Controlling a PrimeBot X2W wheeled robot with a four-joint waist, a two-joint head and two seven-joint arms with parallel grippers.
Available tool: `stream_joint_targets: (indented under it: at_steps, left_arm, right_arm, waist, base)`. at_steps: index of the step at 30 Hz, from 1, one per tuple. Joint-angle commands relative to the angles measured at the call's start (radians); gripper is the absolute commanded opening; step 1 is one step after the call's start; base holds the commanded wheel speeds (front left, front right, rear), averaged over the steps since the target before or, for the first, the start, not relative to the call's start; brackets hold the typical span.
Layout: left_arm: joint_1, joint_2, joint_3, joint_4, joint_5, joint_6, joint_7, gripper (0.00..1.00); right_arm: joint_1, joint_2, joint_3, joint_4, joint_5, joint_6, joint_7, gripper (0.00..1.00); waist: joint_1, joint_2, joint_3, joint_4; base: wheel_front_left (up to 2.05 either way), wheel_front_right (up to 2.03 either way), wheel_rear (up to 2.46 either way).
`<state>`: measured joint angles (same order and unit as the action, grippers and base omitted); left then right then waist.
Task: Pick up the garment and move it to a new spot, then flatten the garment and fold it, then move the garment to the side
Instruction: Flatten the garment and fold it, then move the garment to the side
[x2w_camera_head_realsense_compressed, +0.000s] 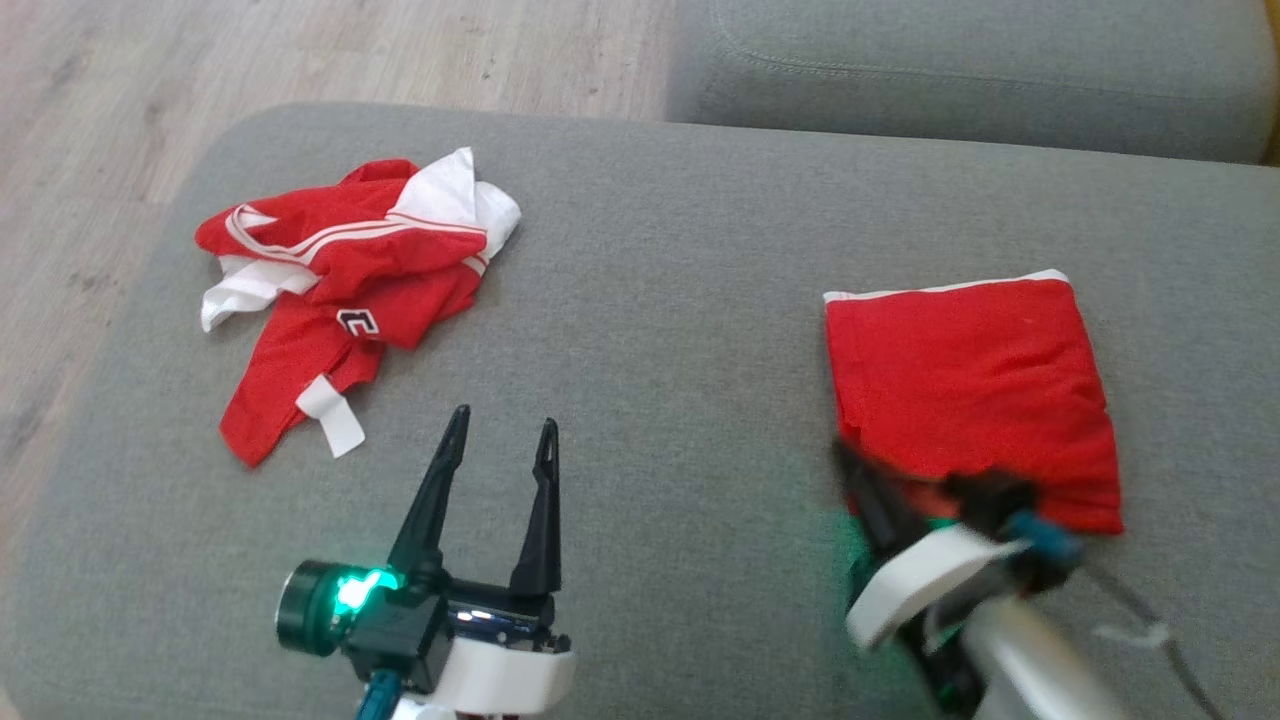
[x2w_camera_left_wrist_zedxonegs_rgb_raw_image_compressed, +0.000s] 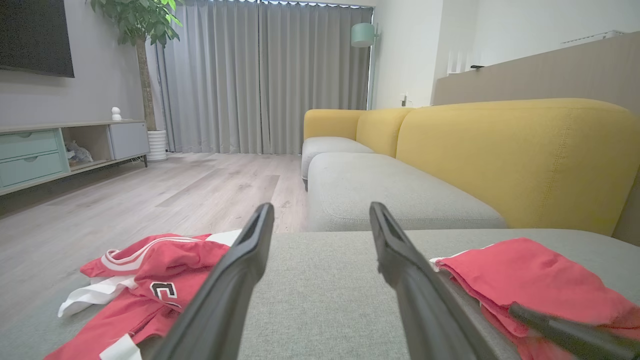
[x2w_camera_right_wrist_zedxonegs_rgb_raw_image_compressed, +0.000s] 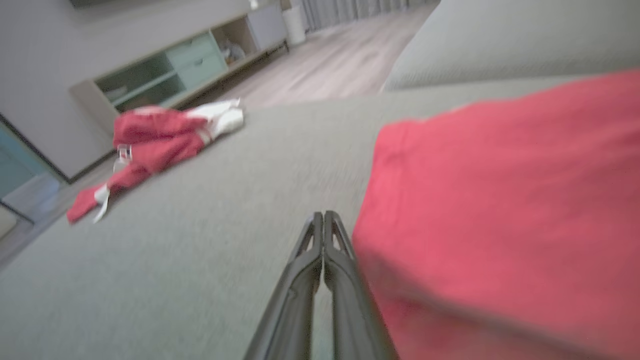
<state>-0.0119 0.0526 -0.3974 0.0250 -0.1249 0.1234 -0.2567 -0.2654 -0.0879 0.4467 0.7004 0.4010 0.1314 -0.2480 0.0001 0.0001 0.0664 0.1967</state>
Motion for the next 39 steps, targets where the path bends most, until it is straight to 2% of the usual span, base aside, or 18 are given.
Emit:
stream_joint_targets:
  at_steps: [1, 3, 9, 15, 23, 39]
  left_arm:
    - [-0.014, -0.002, 0.037, -0.037, -0.005, 0.007, -0.005, 1.0]
    - [-0.005, -0.002, 0.046, -0.042, -0.006, 0.014, -0.005, 1.0]
    - [0.041, -0.002, 0.082, -0.03, -0.023, 0.016, -0.005, 1.0]
    - [0.082, -0.002, 0.115, -0.021, -0.016, 0.001, -0.005, 1.0]
    - [0.144, -0.002, 0.16, -0.002, 0.012, -0.015, -0.005, 1.0]
    - [0.168, -0.002, 0.191, 0.018, -0.01, 0.009, -0.005, 1.0]
  right_arm:
    - [-0.023, -0.015, -0.017, -0.057, 0.003, -0.001, -0.014, 0.11]
    - [0.006, -0.029, -0.083, -0.132, -0.009, -0.001, -0.014, 1.0]
    - [0.152, -0.038, -0.274, -0.358, -0.056, -0.001, -0.014, 1.0]
    - [0.289, -0.029, -0.354, -0.477, -0.129, -0.001, -0.014, 1.0]
    - [0.385, -0.009, -0.377, -0.553, -0.217, -0.001, -0.014, 1.0]
    - [0.394, -0.017, -0.341, -0.545, -0.229, -0.001, -0.014, 1.0]
  waist:
    - [-0.0001, -0.0001, -0.004, -0.006]
    - [-0.0001, -0.0001, -0.013, -0.018]
    - [-0.0001, -0.0001, -0.054, -0.054]
    - [-0.0001, -0.0001, -0.086, -0.091]
    - [-0.0001, -0.0001, -0.121, -0.136]
    - [-0.0001, -0.0001, -0.128, -0.141]
  base:
    - [0.0, 0.0, 0.0]
    - [0.0, 0.0, 0.0]
    - [0.0, 0.0, 0.0]
    - [0.0, 0.0, 0.0]
    - [0.0, 0.0, 0.0]
    - [0.0, 0.0, 0.0]
